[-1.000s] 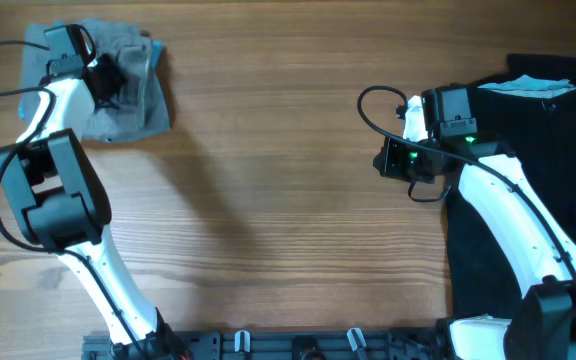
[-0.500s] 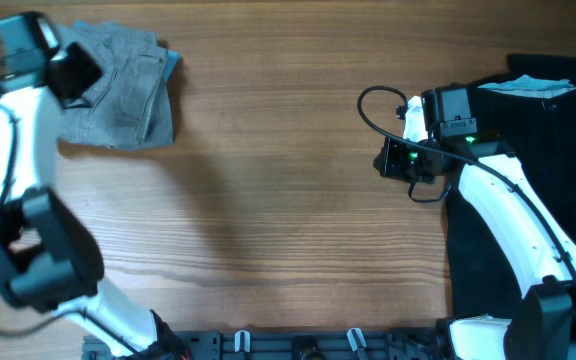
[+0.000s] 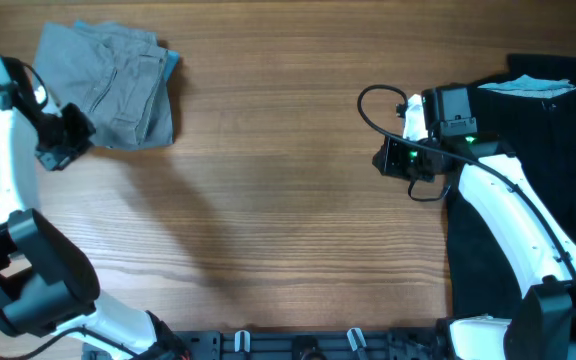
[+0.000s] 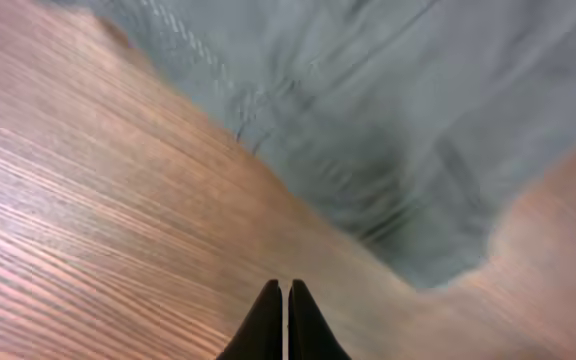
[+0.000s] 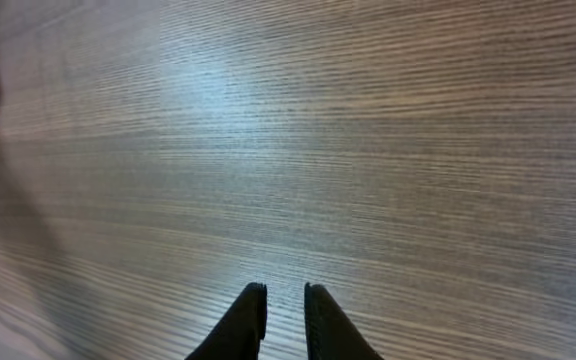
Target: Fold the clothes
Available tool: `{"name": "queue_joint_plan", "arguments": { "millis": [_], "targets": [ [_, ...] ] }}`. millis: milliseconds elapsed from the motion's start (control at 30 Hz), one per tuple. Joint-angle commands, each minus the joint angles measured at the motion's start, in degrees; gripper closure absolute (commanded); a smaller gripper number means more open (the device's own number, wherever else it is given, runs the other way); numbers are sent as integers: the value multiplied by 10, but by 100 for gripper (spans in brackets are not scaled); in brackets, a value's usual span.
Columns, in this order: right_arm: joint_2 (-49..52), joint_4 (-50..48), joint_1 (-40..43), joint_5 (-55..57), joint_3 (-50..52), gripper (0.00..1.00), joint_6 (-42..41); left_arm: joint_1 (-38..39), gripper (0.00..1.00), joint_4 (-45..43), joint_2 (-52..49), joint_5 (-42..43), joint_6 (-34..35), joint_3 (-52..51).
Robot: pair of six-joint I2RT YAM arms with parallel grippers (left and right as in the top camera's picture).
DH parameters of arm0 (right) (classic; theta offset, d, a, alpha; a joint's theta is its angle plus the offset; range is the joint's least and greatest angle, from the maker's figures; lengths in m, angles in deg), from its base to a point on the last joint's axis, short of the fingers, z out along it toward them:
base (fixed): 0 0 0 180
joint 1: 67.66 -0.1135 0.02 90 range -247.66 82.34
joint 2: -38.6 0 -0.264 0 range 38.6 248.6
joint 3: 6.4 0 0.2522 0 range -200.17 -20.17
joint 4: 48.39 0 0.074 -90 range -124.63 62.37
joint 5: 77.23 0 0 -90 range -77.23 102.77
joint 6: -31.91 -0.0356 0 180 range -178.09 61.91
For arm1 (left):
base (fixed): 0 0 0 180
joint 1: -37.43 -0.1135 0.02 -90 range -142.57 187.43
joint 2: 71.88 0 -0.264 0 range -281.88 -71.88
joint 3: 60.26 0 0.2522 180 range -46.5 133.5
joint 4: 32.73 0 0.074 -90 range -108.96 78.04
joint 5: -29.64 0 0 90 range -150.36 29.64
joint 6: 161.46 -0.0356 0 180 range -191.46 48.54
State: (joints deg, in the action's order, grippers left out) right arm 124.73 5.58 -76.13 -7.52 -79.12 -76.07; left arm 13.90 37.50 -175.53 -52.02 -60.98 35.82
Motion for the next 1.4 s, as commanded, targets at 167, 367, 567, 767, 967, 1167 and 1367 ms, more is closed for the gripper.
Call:
{"name": "queue_joint_plan", "arguments": {
  "millis": [167, 367, 567, 767, 967, 1167, 1367],
  "targets": [
    [-4, -10, 1, 9, -2, 78, 0, 33, 96, -201, -37, -26, -41, -94],
    [-4, -38, 1, 8, -2, 76, 16, 82, 93, -282, -43, 4, -41, -94],
    [-16, -43, 1, -54, -2, 68, 79, 104, 41, -215, -30, -5, -41, -93],
    [-142, -34, 1, -84, -11, 69, 90, 87, 59, -50, 94, 11, -85, -49],
    [-376, -89, 1, 34, -21, 7, 90, 109, 6, -55, 348, 56, -148, -41],
    [-472, -79, 1, 36, -21, 0, 87, 112, 0, -56, 469, 56, -148, -41],
    [-476, -67, 1, 36, -21, 0, -108, 112, 0, -56, 526, 56, -148, -41]
  ]
}}
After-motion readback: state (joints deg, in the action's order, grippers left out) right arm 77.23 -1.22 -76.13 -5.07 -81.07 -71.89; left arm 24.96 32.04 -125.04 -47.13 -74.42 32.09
